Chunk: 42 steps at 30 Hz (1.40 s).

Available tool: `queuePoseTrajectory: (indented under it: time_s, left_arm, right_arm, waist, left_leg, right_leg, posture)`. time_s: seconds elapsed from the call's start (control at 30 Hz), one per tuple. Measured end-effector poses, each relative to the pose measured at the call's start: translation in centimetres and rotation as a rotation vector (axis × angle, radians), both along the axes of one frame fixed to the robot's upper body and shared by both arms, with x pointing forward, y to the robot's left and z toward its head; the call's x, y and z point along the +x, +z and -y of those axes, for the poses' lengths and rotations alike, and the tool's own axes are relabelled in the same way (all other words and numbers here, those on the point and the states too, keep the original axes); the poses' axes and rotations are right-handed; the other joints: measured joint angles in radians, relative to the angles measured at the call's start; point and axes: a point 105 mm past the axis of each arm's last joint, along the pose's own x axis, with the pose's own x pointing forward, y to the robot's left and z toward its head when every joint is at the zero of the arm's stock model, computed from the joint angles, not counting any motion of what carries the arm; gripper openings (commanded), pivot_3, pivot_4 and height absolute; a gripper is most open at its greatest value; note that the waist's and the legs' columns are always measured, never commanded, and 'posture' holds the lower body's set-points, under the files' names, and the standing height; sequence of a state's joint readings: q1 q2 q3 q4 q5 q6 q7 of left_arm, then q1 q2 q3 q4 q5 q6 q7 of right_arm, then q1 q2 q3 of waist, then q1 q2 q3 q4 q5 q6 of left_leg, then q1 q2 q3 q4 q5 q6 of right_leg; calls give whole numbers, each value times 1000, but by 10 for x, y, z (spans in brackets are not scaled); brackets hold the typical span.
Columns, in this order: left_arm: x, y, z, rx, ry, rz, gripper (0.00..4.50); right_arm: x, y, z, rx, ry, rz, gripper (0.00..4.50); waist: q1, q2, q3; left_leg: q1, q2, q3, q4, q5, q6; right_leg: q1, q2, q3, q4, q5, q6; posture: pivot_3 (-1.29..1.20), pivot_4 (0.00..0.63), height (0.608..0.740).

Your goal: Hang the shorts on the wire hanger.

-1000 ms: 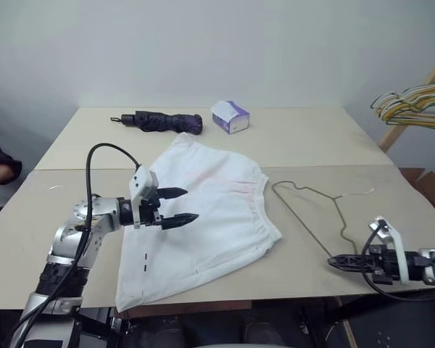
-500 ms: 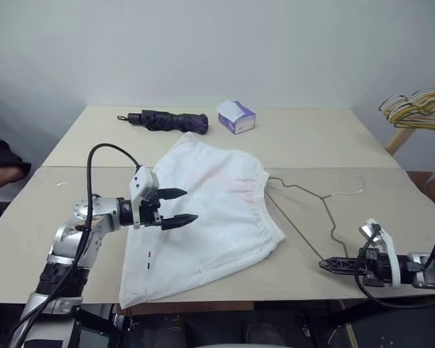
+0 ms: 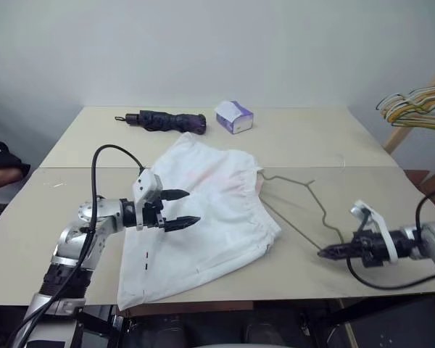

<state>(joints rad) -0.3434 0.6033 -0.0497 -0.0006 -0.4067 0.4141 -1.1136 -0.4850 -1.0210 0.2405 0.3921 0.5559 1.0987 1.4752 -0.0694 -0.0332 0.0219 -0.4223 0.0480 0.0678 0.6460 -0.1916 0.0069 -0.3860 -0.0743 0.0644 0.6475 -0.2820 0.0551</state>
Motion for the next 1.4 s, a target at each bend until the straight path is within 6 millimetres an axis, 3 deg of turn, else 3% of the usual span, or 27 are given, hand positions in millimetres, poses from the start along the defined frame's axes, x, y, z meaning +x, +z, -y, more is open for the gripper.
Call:
queuePoseTrajectory:
  time_s: [0.13, 0.27, 0.57, 0.83, 1.1, 1.27, 1.4]
  left_arm:
    - [0, -2, 2, 4, 0, -2, 4486]
    - [-1, -3, 1, 9, 6, -3, 4486]
    - [-2, -5, 2, 12, 7, -4, 4486]
    - [-2, -6, 2, 15, 6, -3, 4486]
    - [-2, -5, 4, 18, -4, 16, 4486]
    - [-2, -5, 7, 19, -12, 25, 4486]
    - [-3, -7, 7, 26, -15, 25, 4486]
  right_arm:
    - [16, -7, -2, -6, -50, -70, 0]
    - [20, -21, -1, -30, -56, -136, 0]
    - [52, -14, -6, -76, -81, -98, 0]
    - [56, -19, -12, -97, -45, -83, 0]
    - [63, -13, -16, -105, 60, 49, 0]
    - [81, 10, -27, -95, 224, 419, 0]
    - [61, 15, -34, -71, 386, 598, 0]
  waist:
    - [4, 0, 0]
    - [14, 1, 0]
    - [12, 1, 0]
    - [21, 2, 0]
    - [22, 2, 0]
    - [23, 3, 0]
    - [37, 3, 0]
  left_leg:
    - [-1, 0, 0, 0, 0, 0]
    - [-2, -1, 0, 1, 0, 0]
    - [-1, -1, 0, 1, 0, 0]
    - [-1, -1, 0, 2, 0, 0]
    - [-1, -1, 0, 1, 0, 0]
    - [-1, -1, 0, 1, 0, 0]
    - [-3, -1, 0, 1, 0, 0]
  right_leg:
    - [-1, 0, 0, 0, 0, 0]
    - [-1, -1, 0, 0, 0, 0]
    - [-1, -1, 0, 1, 0, 0]
    - [-1, -1, 0, 2, 0, 0]
    - [-1, -1, 0, 2, 0, 0]
    - [-1, -1, -1, 1, 0, 0]
    - [-1, -2, -1, 1, 0, 0]
  posture:
    - [-31, 0, 740]
    - [-22, 0, 740]
    - [-8, 0, 740]
    - [-4, 0, 740]
    - [-7, 0, 740]
    - [-8, 0, 740]
    - [-12, 0, 740]
